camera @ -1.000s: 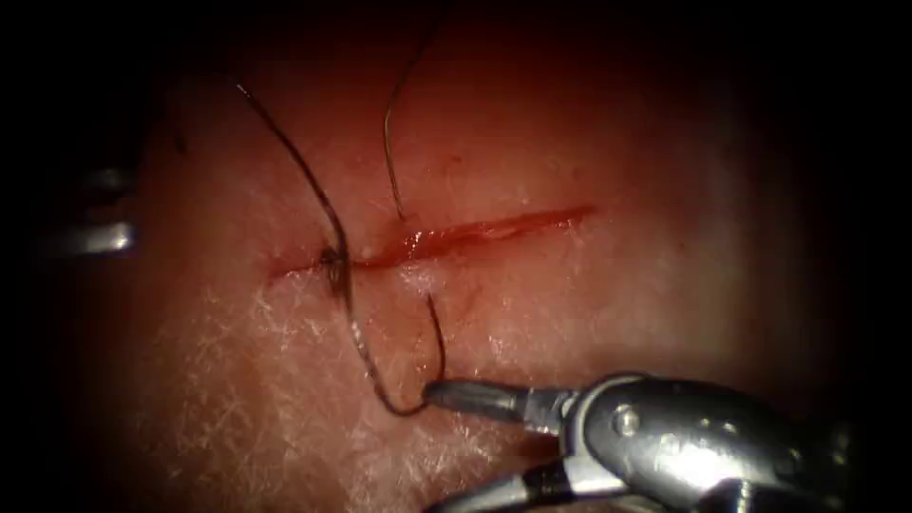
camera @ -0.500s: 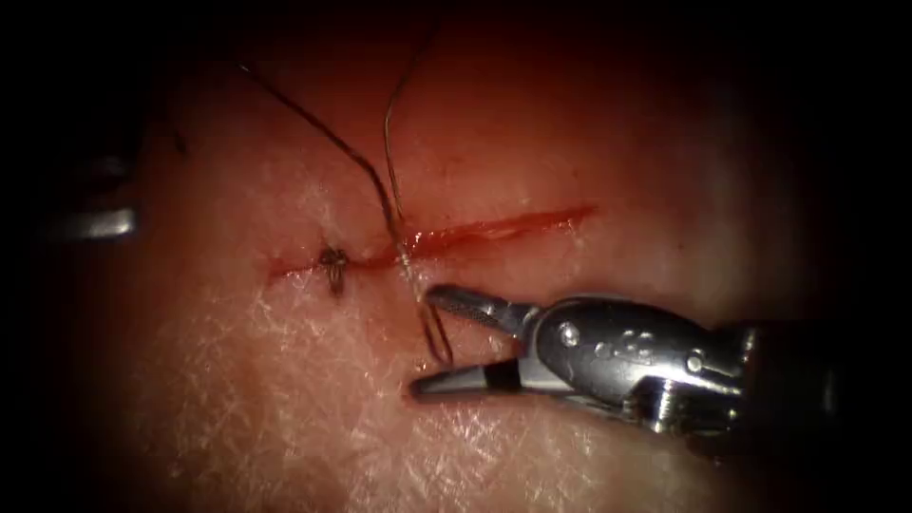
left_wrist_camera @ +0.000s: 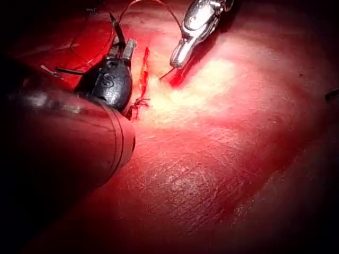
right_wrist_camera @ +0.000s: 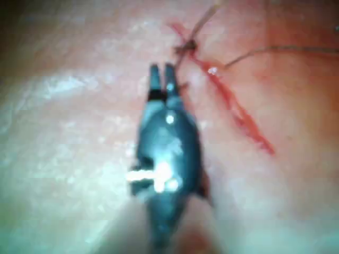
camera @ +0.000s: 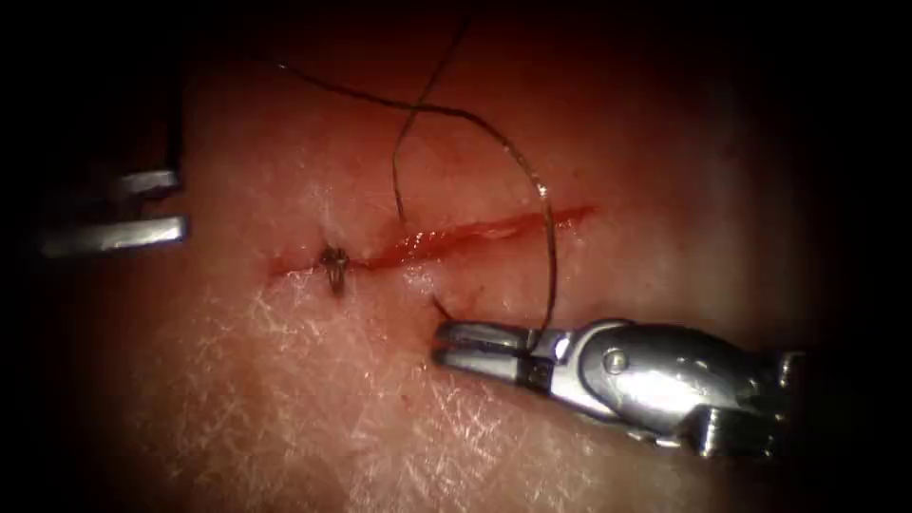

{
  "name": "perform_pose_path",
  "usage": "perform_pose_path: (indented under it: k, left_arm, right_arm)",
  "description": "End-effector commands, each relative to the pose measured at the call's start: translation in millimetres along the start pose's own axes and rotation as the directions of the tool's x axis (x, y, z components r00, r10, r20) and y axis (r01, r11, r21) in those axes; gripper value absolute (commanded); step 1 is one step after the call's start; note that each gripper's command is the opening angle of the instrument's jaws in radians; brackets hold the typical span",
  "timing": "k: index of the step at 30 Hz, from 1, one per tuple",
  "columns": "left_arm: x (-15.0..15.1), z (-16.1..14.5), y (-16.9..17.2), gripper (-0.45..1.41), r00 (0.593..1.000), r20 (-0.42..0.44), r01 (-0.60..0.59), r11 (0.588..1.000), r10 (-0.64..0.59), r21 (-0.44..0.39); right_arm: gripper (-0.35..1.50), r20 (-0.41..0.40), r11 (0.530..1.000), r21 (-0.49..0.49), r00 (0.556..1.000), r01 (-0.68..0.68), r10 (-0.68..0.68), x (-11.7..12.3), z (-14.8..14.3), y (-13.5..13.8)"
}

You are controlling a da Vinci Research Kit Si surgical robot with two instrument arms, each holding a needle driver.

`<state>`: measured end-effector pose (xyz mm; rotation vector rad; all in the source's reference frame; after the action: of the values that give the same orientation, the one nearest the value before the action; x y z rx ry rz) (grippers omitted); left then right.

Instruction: Wound Closure

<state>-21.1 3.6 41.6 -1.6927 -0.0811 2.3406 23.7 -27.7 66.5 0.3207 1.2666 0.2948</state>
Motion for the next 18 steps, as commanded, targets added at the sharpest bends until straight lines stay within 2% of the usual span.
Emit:
perform_pose_path:
  k: [1,3,4,9,14,15,16,17,18]
  left_arm:
    - [-0.8,0.8,0.2,-0.45,1.0,0.004,0.004,1.0,-0.004,-0.009]
    - [-1.7,1.2,0.2,-0.45,1.0,0.002,0.003,1.0,-0.003,-0.01]
    - [-1.7,1.2,0.2,-0.45,1.0,0.002,0.003,1.0,-0.003,-0.01]
    - [-2.1,1.3,0.1,-0.45,1.0,0.006,-0.001,1.0,0.001,-0.013]
    - [-2.3,1.2,-0.2,-0.45,1.0,0.006,-0.001,1.0,0.001,-0.015]
    - [-2.6,1.1,-0.4,-0.45,1.0,0.005,-0.002,1.0,0.002,-0.016]
    - [-2.8,1.0,-0.6,-0.45,1.0,0.005,-0.002,1.0,0.002,-0.017]
    - [-3.1,0.8,-0.8,-0.45,1.0,0.005,0.002,1.0,-0.002,-0.019]
    - [-3.3,0.7,-1.0,-0.45,1.0,0.004,0.001,1.0,-0.001,-0.02]
  right_arm:
    - [-0.35,0.005,1.0,0.018,1.0,-0.009,0.009,0.1,-0.3,-1.8]
    - [-0.35,0.007,0.998,0.061,1.0,-0.01,0.01,2.1,-1.9,-4.9]
    - [-0.35,0.007,0.998,0.061,1.0,-0.01,0.01,2.1,-1.9,-4.9]
    - [-0.35,0.006,0.988,0.154,1.0,-0.008,0.007,5.7,-3.0,-9.9]
    - [-0.35,-0.008,0.978,0.209,1.0,-0.001,0.003,6.2,-2.6,-11.0]
    - [0.0,-0.013,0.977,0.212,1.0,0.002,0.001,6.1,-2.5,-10.7]
    - [0.51,-0.014,0.982,0.189,1.0,0.005,-0.002,5.8,-2.6,-10.3]
    - [0.89,-0.016,0.986,0.167,1.0,0.011,-0.008,5.6,-2.6,-9.9]
    - [1.11,-0.02,0.99,0.138,1.0,0.027,-0.024,5.4,-2.7,-9.5]
